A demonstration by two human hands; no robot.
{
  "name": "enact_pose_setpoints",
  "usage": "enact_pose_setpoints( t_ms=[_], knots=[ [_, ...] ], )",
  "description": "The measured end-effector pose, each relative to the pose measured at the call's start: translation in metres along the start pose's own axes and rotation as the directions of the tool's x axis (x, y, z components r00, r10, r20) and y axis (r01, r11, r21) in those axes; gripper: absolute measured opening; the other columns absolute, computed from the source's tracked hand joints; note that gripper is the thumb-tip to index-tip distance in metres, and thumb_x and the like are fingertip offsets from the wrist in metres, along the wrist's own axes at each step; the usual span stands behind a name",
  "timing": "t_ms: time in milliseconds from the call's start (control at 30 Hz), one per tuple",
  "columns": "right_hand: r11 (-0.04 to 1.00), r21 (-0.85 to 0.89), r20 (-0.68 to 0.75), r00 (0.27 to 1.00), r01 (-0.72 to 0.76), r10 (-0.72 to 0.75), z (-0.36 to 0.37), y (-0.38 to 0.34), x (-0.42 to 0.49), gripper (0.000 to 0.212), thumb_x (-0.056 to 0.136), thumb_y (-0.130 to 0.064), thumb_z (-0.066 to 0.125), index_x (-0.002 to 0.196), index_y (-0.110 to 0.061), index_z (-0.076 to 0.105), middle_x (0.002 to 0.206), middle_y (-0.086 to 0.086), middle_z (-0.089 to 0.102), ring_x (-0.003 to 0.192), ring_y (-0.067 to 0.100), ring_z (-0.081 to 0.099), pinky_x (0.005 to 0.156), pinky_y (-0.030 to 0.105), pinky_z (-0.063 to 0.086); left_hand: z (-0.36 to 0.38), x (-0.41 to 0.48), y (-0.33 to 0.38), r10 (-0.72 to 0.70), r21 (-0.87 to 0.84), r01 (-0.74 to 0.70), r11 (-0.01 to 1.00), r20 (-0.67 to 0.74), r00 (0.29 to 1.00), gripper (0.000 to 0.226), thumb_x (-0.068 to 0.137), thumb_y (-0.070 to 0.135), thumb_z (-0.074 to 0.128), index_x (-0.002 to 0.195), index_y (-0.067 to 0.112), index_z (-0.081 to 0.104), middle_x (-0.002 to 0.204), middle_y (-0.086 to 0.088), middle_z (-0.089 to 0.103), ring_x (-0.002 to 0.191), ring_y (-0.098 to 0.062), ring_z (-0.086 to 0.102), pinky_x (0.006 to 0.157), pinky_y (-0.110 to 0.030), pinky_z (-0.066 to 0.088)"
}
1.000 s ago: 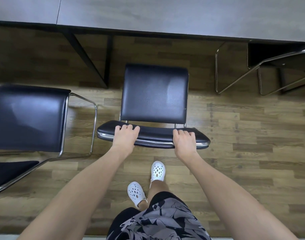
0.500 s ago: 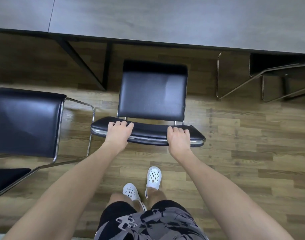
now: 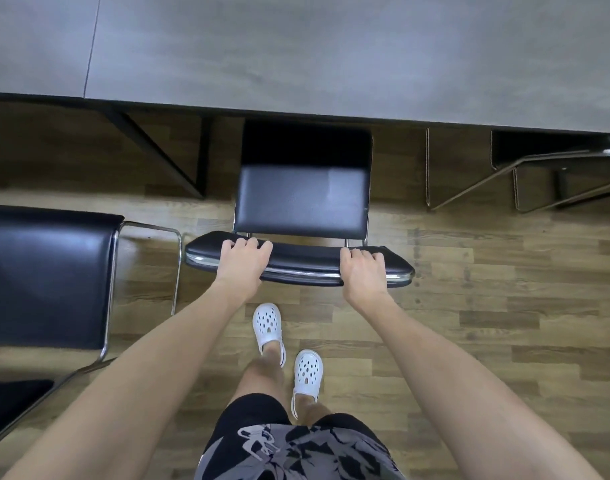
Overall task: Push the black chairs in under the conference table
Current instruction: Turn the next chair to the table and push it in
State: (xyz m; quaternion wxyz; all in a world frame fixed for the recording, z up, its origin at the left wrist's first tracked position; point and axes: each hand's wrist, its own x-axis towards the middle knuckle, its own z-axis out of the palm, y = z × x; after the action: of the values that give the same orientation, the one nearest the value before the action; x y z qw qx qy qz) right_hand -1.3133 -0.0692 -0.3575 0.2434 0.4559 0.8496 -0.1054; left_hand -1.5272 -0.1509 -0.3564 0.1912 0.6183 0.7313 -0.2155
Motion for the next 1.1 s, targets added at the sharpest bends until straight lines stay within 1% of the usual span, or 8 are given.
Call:
enact_pose_setpoints(
  t_ms=[200, 300, 633, 833, 900, 967, 1033, 1100],
  knots=[
    [1.000, -0.009, 0.018, 0.999, -0.028, 0.028, -0.022, 0.002, 0.029, 0.042, 0.072, 0.001, 0.057, 0.110, -0.014, 0.046, 0.105, 0.004, 0.060, 0.100, 0.027, 0.055, 0.081, 0.036, 0.034, -0.020, 0.027, -0.013, 0.027, -0.039, -0.027, 0.999, -0.003, 1.000, 0.056, 0.078, 0.017, 0.073, 0.124, 0.018, 0.041, 0.118, -0.005, 0.055, 0.109, -0.026, 0.051, 0.093, -0.038, 0.033],
    [0.999, -0.009, 0.020, 0.999, -0.047, 0.047, -0.031, 0.002, 0.042, 0.043, 0.073, 0.000, 0.056, 0.112, -0.014, 0.046, 0.106, 0.004, 0.060, 0.101, 0.027, 0.055, 0.082, 0.036, 0.034, -0.029, 0.041, -0.019, 0.044, -0.047, -0.044, 0.998, -0.010, 0.999, 0.058, 0.079, 0.017, 0.073, 0.127, 0.018, 0.040, 0.120, -0.006, 0.055, 0.111, -0.027, 0.050, 0.095, -0.038, 0.033],
    [0.998, 0.009, 0.028, 0.997, -0.066, 0.066, -0.051, 0.007, 0.069, 0.045, 0.073, -0.002, 0.059, 0.115, -0.015, 0.048, 0.107, 0.004, 0.061, 0.103, 0.026, 0.055, 0.085, 0.036, 0.035, -0.047, 0.067, -0.030, 0.064, -0.065, -0.065, 0.996, -0.023, 0.998, 0.057, 0.079, 0.015, 0.074, 0.126, 0.018, 0.041, 0.121, -0.007, 0.056, 0.113, -0.028, 0.050, 0.096, -0.039, 0.034],
    [0.996, 0.060, -0.030, 0.998, -0.061, 0.063, -0.057, 0.016, 0.092, 0.056, 0.069, 0.000, 0.062, 0.121, -0.015, 0.048, 0.117, 0.003, 0.058, 0.114, 0.024, 0.050, 0.095, 0.035, 0.032, -0.057, 0.089, -0.034, 0.052, -0.060, -0.056, 0.997, -0.055, 0.997, 0.067, 0.076, 0.016, 0.077, 0.131, 0.018, 0.038, 0.131, -0.009, 0.052, 0.124, -0.028, 0.045, 0.103, -0.041, 0.031],
    [0.996, 0.070, -0.072, 0.996, -0.055, 0.060, -0.059, 0.018, 0.098, 0.063, 0.067, 0.002, 0.065, 0.125, -0.012, 0.046, 0.129, 0.005, 0.053, 0.125, 0.024, 0.043, 0.099, 0.036, 0.030, -0.059, 0.096, -0.035, 0.049, -0.050, -0.053, 0.997, -0.073, 0.996, 0.078, 0.075, 0.017, 0.079, 0.138, 0.017, 0.033, 0.145, -0.013, 0.040, 0.137, -0.030, 0.034, 0.111, -0.044, 0.026],
    [0.996, 0.065, -0.090, 0.994, -0.064, 0.069, -0.062, 0.020, 0.103, 0.073, 0.068, 0.004, 0.067, 0.135, -0.009, 0.041, 0.146, 0.010, 0.041, 0.138, 0.027, 0.031, 0.105, 0.040, 0.027, -0.062, 0.101, -0.036, 0.045, -0.032, -0.047, 0.998, -0.082, 0.996, 0.093, 0.077, 0.019, 0.080, 0.148, 0.015, 0.022, 0.158, -0.016, 0.022, 0.147, -0.030, 0.019, 0.116, -0.046, 0.020],
    [0.995, 0.055, -0.068, 0.994, -0.081, 0.085, -0.067, 0.021, 0.108, 0.086, 0.072, 0.004, 0.068, 0.146, -0.010, 0.028, 0.157, 0.013, 0.021, 0.146, 0.029, 0.017, 0.111, 0.043, 0.022, -0.065, 0.105, -0.036, 0.034, -0.018, -0.036, 0.999, -0.087, 0.996, 0.104, 0.078, 0.019, 0.080, 0.154, 0.013, 0.009, 0.162, -0.015, 0.010, 0.150, -0.030, 0.010, 0.118, -0.047, 0.016],
    [0.993, 0.048, -0.059, 0.993, -0.103, 0.106, -0.072, 0.023, 0.114, 0.095, 0.075, 0.001, 0.067, 0.152, -0.013, 0.014, 0.161, 0.013, 0.006, 0.148, 0.029, 0.006, 0.113, 0.043, 0.019, -0.069, 0.111, -0.036, 0.019, -0.012, -0.020, 1.000, -0.104, 0.994, 0.109, 0.078, 0.018, 0.080, 0.155, 0.011, 0.002, 0.163, -0.014, 0.004, 0.150, -0.029, 0.005, 0.118, -0.047, 0.014]
  ],
)
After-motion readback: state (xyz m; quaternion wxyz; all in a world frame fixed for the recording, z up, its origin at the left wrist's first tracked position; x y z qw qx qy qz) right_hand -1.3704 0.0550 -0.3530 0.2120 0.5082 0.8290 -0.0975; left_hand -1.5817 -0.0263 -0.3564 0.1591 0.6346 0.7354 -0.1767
